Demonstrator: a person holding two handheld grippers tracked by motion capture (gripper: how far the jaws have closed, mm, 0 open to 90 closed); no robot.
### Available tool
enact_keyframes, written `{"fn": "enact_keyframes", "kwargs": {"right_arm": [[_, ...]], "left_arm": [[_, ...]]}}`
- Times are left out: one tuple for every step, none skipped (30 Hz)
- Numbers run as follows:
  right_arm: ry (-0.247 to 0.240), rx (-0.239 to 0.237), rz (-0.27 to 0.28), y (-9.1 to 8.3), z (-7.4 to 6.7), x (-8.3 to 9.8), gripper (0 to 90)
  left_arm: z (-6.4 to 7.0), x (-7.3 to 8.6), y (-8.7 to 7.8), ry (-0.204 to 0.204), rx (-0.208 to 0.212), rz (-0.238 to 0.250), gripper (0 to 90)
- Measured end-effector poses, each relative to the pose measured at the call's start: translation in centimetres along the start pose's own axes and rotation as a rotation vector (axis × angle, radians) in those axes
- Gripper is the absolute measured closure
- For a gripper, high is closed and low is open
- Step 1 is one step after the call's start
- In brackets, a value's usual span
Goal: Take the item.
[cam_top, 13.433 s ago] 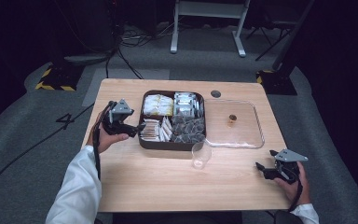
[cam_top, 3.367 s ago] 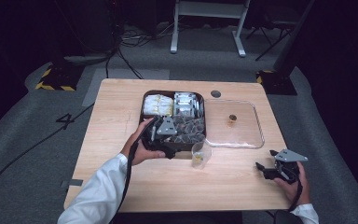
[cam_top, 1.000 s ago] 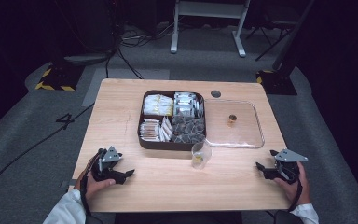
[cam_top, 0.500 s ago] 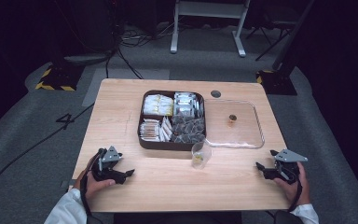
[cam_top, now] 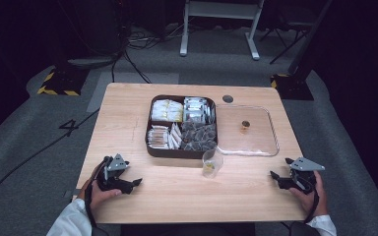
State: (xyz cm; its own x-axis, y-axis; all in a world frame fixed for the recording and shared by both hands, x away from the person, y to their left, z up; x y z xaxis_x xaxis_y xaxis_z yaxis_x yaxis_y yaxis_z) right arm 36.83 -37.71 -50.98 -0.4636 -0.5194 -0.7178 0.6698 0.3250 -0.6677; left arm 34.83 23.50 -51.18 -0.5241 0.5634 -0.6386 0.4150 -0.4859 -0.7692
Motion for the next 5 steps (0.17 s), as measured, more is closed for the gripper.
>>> {"fn": "enact_keyframes", "kwargs": {"right_arm": [[-0.001, 0.0, 0.0, 0.0, 0.0, 0.0, 17.6], [0.0, 0.0, 0.0, 0.0, 0.01, 0.0, 17.6], [-0.001, 0.0, 0.0, 0.0, 0.01, 0.0, 17.7], [-0.001, 0.0, 0.0, 0.0, 0.0, 0.0, 17.7], [-0.001, 0.0, 0.001, -0.01, 0.0, 0.0, 17.8]], "left_arm": [[0.0, 0.0, 0.0, 0.0, 0.0, 0.0, 16.0], [0.0, 0.0, 0.01, 0.0, 0.001, 0.001, 16.0], [0.0, 0.0, 0.0, 0.0, 0.001, 0.001, 16.0], [-0.01, 0.0, 0.01, 0.0, 0.001, 0.001, 16.0], [-0.01, -0.01, 0.01, -0.002, -0.002, 0.001, 15.9]]}}
Point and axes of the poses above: each handheld gripper's, and its own axes: y roughly forward along the jaws, x roughly out of its underside, z roughly to its right, the point moved 1 cm from there along y, roughly forward along the jaws, and after that the axes turned 4 degrees about -z, right-handed, at the moved point
